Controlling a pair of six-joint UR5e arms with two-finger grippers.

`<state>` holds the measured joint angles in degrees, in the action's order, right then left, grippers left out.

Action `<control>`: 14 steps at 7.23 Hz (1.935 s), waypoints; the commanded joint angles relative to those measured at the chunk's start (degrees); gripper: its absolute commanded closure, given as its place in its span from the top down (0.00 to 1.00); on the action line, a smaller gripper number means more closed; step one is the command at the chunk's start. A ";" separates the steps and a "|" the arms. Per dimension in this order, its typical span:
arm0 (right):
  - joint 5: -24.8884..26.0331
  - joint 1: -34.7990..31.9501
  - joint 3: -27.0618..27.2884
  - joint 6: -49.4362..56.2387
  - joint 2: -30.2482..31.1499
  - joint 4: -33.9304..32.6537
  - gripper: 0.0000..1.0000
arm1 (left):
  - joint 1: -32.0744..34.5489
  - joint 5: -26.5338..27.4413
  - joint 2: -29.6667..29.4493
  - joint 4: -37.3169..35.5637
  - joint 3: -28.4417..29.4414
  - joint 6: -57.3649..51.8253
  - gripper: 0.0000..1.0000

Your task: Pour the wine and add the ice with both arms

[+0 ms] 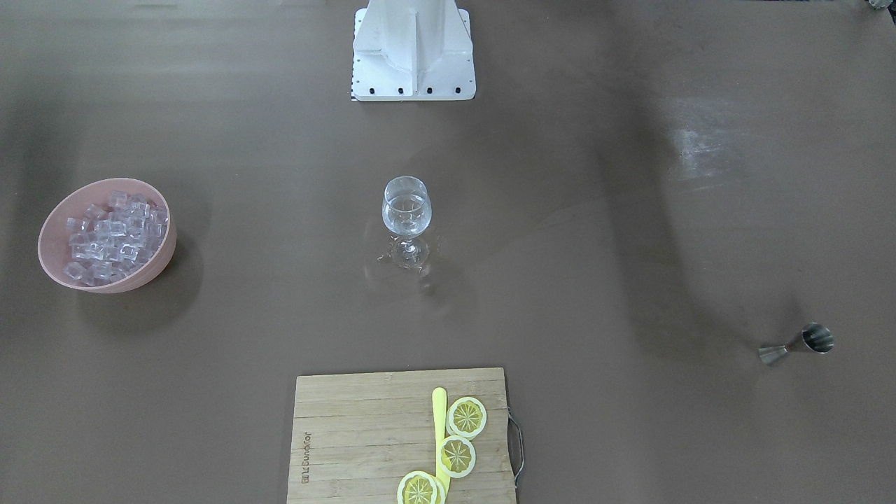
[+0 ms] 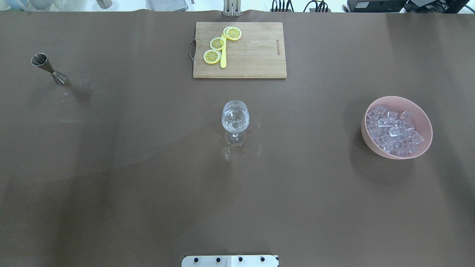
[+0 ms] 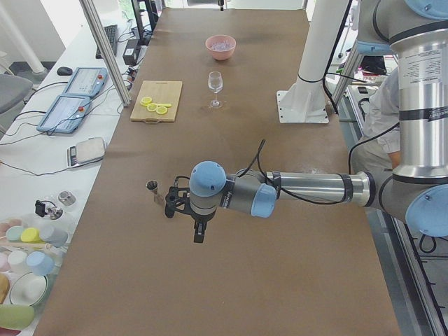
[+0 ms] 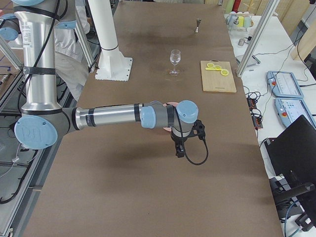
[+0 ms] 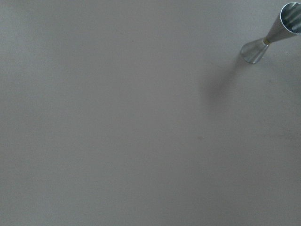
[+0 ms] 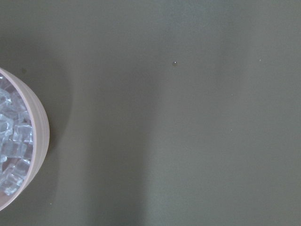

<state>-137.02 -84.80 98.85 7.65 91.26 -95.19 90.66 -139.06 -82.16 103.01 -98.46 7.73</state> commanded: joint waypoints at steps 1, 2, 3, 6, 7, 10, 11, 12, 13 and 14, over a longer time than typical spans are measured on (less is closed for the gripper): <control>0.08 0.08 -0.15 0.00 0.06 0.00 1.00 | 0.05 -0.42 0.06 0.00 -0.15 0.00 0.99; 0.26 -0.01 -0.06 -0.26 -0.20 0.00 1.00 | 0.05 -1.04 0.07 -0.09 -0.24 0.00 0.99; 0.44 -0.01 -0.32 -0.27 -0.03 0.00 1.00 | 0.05 -1.04 0.24 0.00 -0.59 0.09 0.99; -0.44 -0.01 2.47 -0.35 0.84 -0.09 1.00 | -0.04 -1.04 1.11 4.29 -2.08 0.09 0.99; -0.35 -0.01 1.53 -0.35 0.68 -0.09 1.00 | -0.04 -0.43 1.21 4.83 -1.48 0.09 0.99; -0.71 -0.01 2.06 -0.35 1.12 -0.09 1.00 | -0.04 -0.69 1.21 12.54 1.94 -0.09 0.99; -0.79 -0.01 2.22 -0.35 1.20 0.00 1.00 | -0.04 -0.78 0.77 14.05 3.35 -0.09 0.99; -0.79 -0.01 2.83 -0.35 1.11 0.00 1.00 | -0.04 -1.04 1.12 16.06 3.28 -0.17 0.99; -0.71 -0.01 2.84 -0.44 0.50 0.00 1.00 | -0.04 -1.04 2.08 22.52 3.28 -0.18 0.99; -0.71 -0.01 2.67 -0.44 0.06 0.00 1.00 | -0.22 -0.96 3.48 28.50 4.06 0.09 0.99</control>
<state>-137.76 -84.81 101.56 7.24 91.87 -95.19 90.55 -140.03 -80.07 124.49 -95.06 7.63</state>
